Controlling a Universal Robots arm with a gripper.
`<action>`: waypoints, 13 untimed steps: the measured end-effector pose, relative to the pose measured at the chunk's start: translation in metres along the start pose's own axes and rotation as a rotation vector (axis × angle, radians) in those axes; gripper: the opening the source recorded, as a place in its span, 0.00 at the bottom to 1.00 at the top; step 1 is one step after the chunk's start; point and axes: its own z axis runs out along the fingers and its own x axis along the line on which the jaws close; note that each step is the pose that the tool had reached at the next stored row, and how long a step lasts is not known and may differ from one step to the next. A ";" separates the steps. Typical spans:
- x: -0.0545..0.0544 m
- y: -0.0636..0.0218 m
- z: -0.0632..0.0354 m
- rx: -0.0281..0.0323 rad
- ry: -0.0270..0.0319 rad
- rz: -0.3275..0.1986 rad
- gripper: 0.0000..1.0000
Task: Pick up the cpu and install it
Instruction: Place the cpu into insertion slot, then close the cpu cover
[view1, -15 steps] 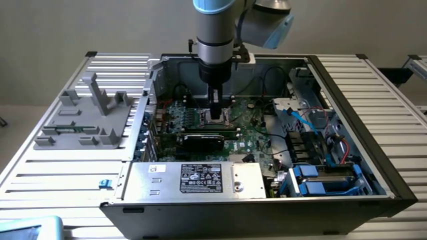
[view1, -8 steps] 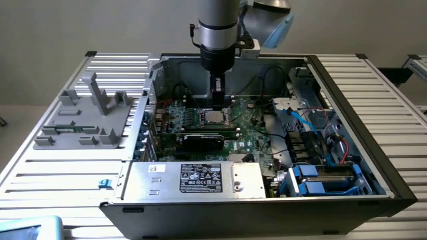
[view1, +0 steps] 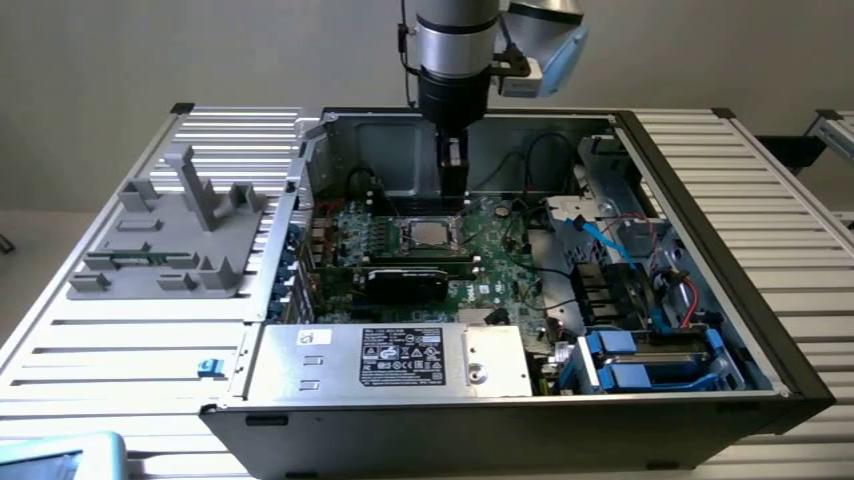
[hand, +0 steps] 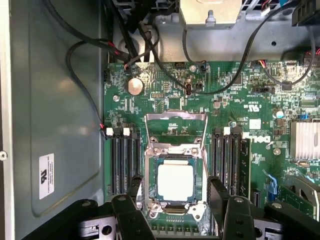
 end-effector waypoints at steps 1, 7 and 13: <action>0.000 0.0031 -0.0014 0.0002 0.0002 0.000 0.64; 0.000 0.0092 -0.0032 0.0005 0.0004 0.000 0.64; 0.000 0.0092 -0.0032 0.0006 0.0003 0.000 0.64</action>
